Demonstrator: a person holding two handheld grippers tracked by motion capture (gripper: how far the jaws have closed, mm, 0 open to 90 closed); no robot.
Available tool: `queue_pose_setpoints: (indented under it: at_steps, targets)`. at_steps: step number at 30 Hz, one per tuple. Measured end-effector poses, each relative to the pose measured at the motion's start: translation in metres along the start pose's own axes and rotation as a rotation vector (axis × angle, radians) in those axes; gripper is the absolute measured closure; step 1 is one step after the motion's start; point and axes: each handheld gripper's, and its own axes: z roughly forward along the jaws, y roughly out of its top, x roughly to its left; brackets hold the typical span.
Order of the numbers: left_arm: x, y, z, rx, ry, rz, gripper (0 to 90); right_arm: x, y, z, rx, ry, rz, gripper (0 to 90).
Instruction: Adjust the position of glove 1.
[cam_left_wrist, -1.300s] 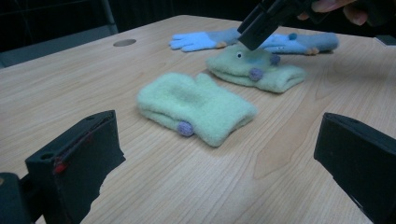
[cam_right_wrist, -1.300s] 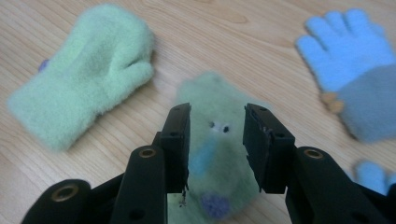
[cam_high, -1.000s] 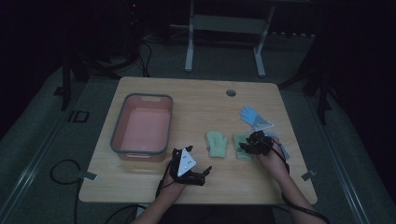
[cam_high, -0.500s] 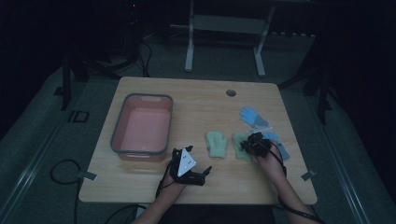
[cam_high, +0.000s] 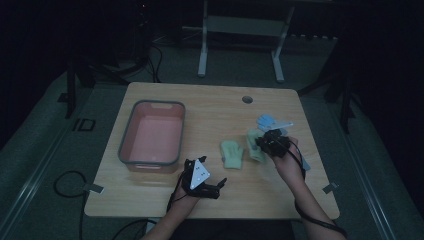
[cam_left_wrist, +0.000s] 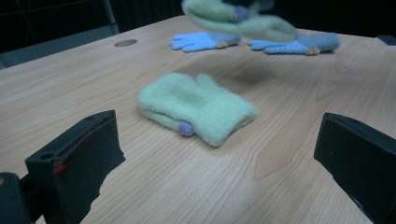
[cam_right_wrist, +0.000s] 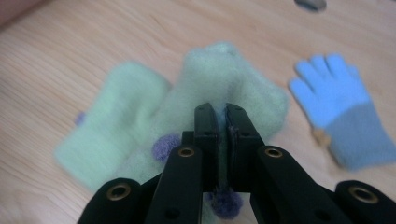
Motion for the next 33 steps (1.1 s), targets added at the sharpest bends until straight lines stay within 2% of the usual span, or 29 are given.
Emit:
queue_pose_setpoints:
  at_steps: [7,14,20,25,27,33]
  targets:
    - [0.0,0.0,0.0,0.0,-0.003,-0.001,0.5,0.025,0.027,-0.003,-0.014,0.03,-0.046,84.8]
    - [-0.001,0.0,0.0,-0.001,-0.002,0.008,0.5,0.051,0.04,0.002,-0.015,0.06,-0.091,84.7]
    - [-0.001,0.0,0.0,0.001,-0.005,0.022,0.5,0.064,0.036,0.015,0.015,0.081,-0.116,84.5]
    - [-0.001,0.0,0.0,-0.002,-0.002,0.016,0.4,0.067,0.029,0.025,0.043,0.086,-0.12,84.4]
    - [-0.001,0.0,0.0,-0.009,0.0,0.021,0.5,0.068,0.021,0.037,0.08,0.079,-0.134,84.1]
    - [-0.001,0.0,0.001,-0.009,0.002,0.015,0.5,0.069,0.013,0.053,0.112,0.078,-0.135,82.8]
